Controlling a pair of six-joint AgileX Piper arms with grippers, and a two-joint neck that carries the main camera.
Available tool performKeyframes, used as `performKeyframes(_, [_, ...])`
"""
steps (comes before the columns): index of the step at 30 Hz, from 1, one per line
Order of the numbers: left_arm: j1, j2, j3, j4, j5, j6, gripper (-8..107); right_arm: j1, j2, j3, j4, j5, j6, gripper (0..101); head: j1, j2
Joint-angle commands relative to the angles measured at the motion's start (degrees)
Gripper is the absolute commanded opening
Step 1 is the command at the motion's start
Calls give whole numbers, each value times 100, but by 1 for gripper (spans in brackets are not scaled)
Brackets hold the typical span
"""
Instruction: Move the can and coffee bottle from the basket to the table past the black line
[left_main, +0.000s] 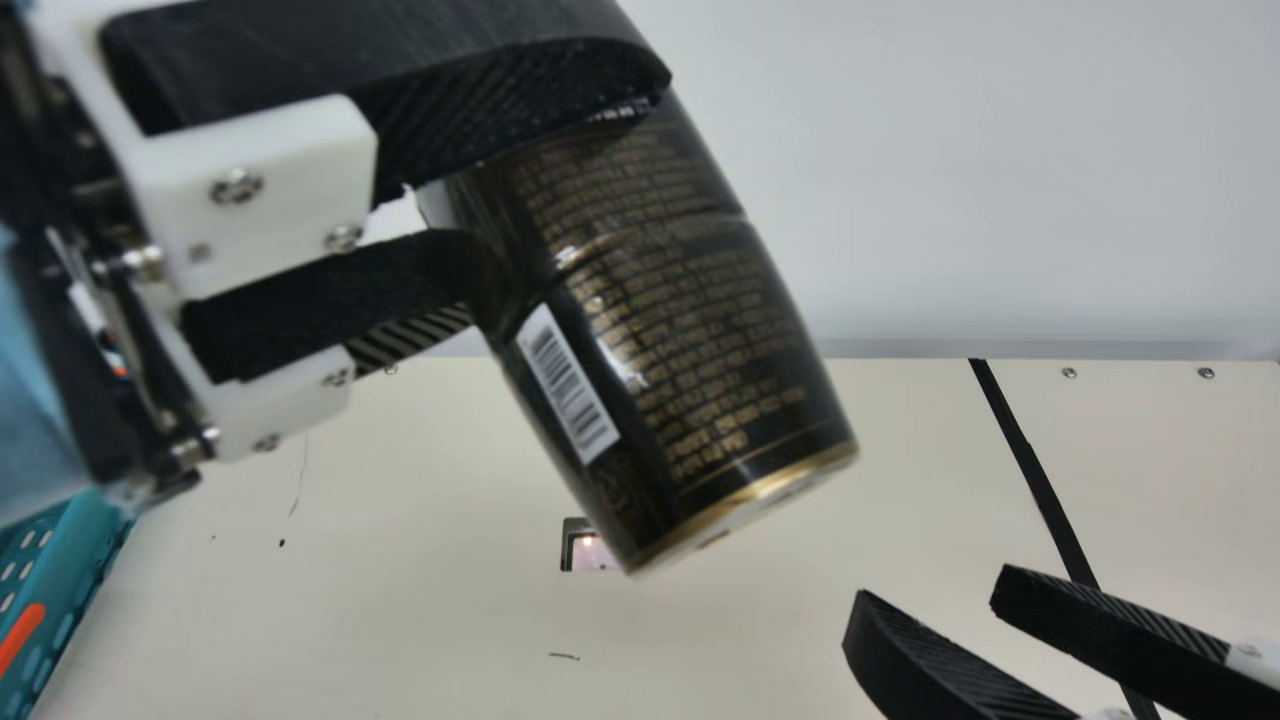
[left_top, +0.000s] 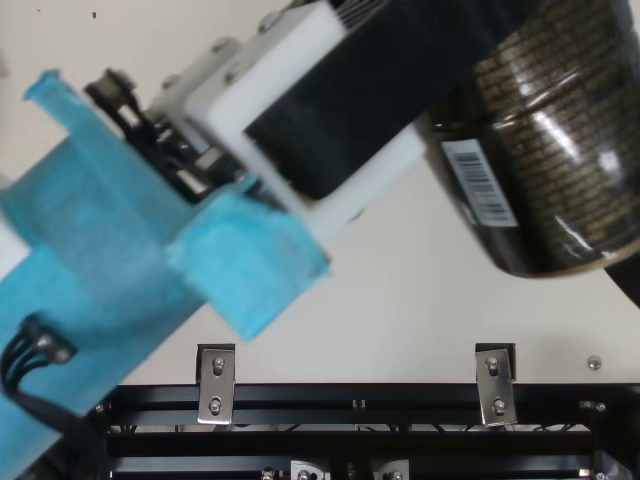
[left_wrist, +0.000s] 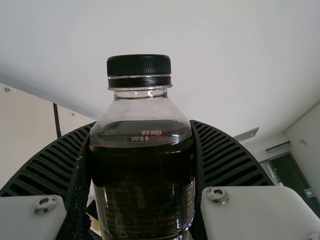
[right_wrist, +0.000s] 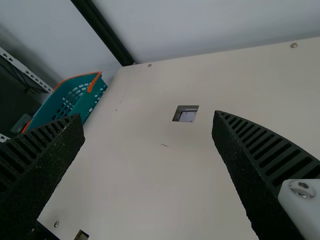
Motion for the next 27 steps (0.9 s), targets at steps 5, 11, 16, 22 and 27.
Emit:
performKeyframes(5, [-138,199,-41,-698,-238,66,10,0,0,0,0,0,0,101,-178,-58])
performKeyframes(11, [-159,227,-35,-746,-281,97,10,0,0,0,0,0,0,101,-178,-58])
performKeyframes(16, [-159,227,-35,-746,-281,97,10,0,0,0,0,0,0,101,-178,-58])
performKeyframes(22, [-110,225,-28,-952,-255,316,10,0,0,0,0,0,0,101,-178,-58])
performKeyframes(27, [31,189,-80,-1383,2,814,10,0,0,0,0,0,0,101,-178,-58])
